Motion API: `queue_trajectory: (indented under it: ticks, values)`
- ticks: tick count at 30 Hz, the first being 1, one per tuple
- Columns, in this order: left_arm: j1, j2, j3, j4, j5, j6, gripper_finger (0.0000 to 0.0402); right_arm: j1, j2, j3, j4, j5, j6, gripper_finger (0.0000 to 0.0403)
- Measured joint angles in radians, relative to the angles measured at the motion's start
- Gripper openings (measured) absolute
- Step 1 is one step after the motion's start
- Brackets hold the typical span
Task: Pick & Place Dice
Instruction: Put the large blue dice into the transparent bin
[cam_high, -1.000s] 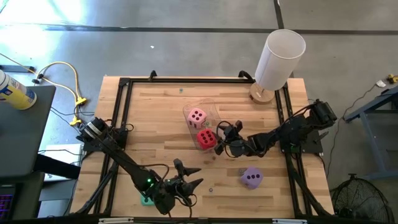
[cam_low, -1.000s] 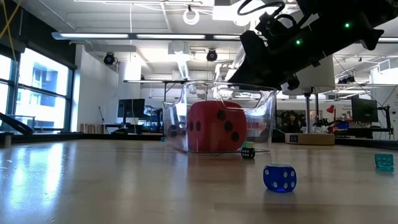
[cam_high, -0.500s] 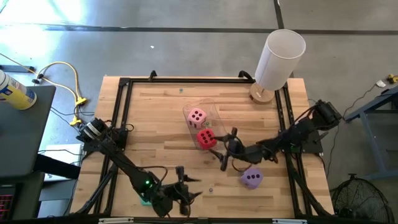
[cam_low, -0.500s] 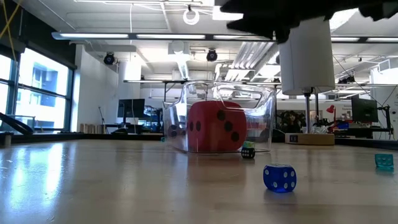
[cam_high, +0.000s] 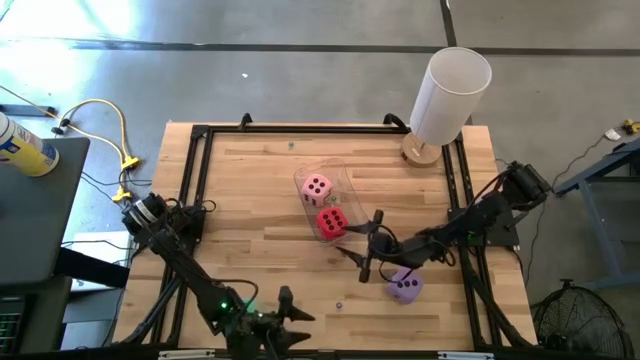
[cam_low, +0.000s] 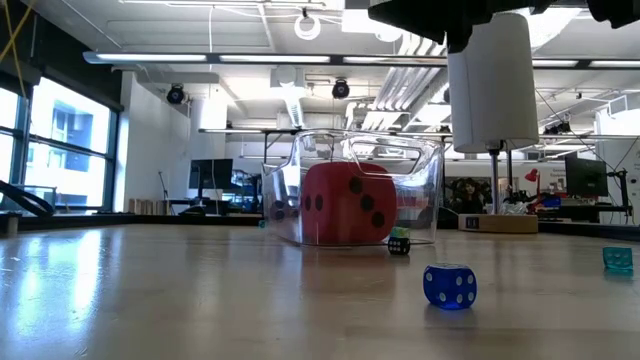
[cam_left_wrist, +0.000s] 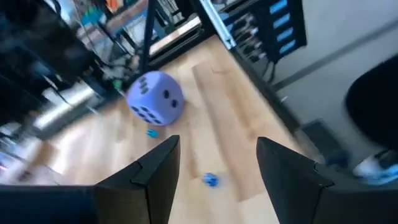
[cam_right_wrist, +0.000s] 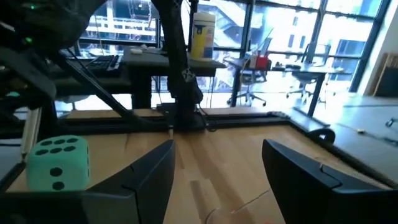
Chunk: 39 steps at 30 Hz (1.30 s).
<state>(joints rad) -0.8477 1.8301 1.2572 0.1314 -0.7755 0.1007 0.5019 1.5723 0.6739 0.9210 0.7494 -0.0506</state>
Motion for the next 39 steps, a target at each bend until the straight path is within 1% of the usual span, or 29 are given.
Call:
queue_trajectory:
  ticks: [3, 5, 9, 12, 17, 23, 27, 35, 39]
  values:
    - [0.002, 0.000, 0.000, 0.000, 0.001, -0.114, 0.0204, 0.000, 0.000, 0.000, -0.029, -0.035, 0.028, 0.0232]
    - [0.009, 0.000, 0.000, 0.000, 0.000, -0.132, 0.0204, 0.000, 0.000, 0.000, -0.028, -0.054, 0.030, 0.0232]
    - [0.022, 0.000, 0.000, 0.000, 0.000, -0.121, 0.0205, 0.000, 0.000, 0.000, -0.028, -0.094, 0.056, 0.0232]
    - [0.021, 0.000, 0.000, 0.000, 0.002, -0.042, 0.0213, 0.000, 0.000, 0.000, -0.027, -0.103, 0.053, 0.0232]
    - [0.003, 0.000, 0.000, 0.000, -0.008, 0.036, 0.0253, -0.006, 0.000, 0.000, -0.027, -0.103, 0.052, 0.0232]
    - [-0.006, 0.000, 0.000, 0.000, -0.016, 0.044, 0.0338, -0.007, 0.000, 0.000, -0.033, -0.103, 0.055, 0.0232]
    - [-0.007, 0.000, 0.000, 0.000, -0.017, -0.004, 0.0390, -0.007, 0.000, 0.000, -0.035, -0.103, 0.057, 0.0232]
    - [-0.007, 0.000, 0.000, 0.000, -0.018, -0.029, 0.0399, -0.007, 0.000, 0.000, -0.035, -0.102, 0.058, 0.0232]
    - [-0.007, 0.000, 0.000, -0.001, -0.007, -0.071, 0.0399, -0.007, 0.000, 0.000, -0.035, -0.103, 0.057, 0.0232]
